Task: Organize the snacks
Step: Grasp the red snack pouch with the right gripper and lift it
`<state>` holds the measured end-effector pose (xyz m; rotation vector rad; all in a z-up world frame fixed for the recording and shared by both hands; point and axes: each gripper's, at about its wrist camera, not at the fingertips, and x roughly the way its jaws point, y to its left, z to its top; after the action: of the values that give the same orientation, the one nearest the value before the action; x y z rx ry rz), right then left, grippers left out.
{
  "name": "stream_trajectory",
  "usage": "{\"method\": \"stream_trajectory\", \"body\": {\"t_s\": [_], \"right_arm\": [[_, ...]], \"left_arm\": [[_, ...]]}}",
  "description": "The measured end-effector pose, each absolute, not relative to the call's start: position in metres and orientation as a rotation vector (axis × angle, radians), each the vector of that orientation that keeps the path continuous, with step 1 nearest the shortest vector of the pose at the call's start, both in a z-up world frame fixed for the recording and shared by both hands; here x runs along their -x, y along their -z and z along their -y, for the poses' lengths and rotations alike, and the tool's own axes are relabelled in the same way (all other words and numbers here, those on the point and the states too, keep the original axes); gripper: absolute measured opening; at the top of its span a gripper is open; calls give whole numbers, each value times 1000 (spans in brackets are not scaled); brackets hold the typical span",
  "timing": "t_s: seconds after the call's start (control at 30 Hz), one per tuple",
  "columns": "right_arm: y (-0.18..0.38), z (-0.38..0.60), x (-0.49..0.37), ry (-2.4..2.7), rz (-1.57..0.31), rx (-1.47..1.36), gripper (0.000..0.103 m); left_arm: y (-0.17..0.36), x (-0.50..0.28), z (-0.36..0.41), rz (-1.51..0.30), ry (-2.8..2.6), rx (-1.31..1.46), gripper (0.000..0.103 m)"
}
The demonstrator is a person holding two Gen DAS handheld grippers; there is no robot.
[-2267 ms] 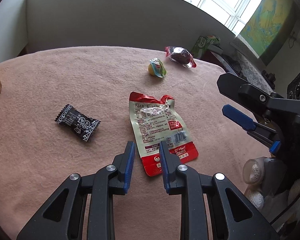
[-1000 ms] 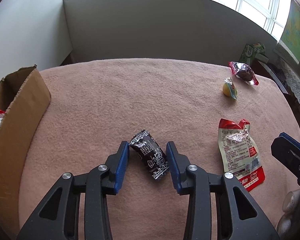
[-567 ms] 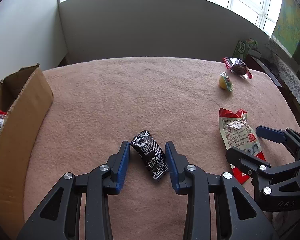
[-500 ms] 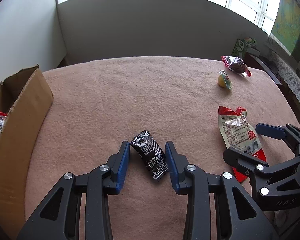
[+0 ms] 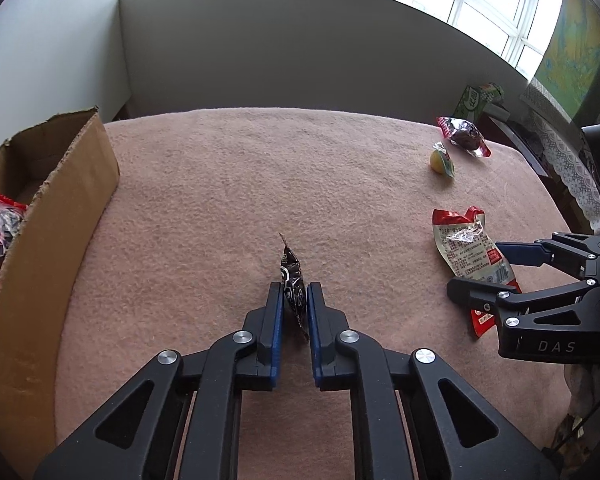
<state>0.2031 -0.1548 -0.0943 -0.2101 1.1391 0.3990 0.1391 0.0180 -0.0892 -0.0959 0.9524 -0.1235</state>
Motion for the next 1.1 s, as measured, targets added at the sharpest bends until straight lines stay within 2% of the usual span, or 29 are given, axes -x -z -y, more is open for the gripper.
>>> {"method": "stream_trajectory", "body": {"t_s": [0.13,0.23,0.3,0.47,1.1], "right_arm": [[90,160,-199,-407,-1138,214,67],[92,158,-201,-413,-1152,218,74],[91,152,-201,-404,-1134,252,74],[83,158,-196,-415,-1095,214,57],[68,151,-170,-480,-1027,176,54]], "left_arm": [[93,-141,-22,-964,133,131,10],[93,-138,-20,-959,130,106,10],[93,-136,-19,-956,130,94,10],[92,-133,-23,-949,133,105,9],[66,-120,-35,-881,152,157,9]]}}
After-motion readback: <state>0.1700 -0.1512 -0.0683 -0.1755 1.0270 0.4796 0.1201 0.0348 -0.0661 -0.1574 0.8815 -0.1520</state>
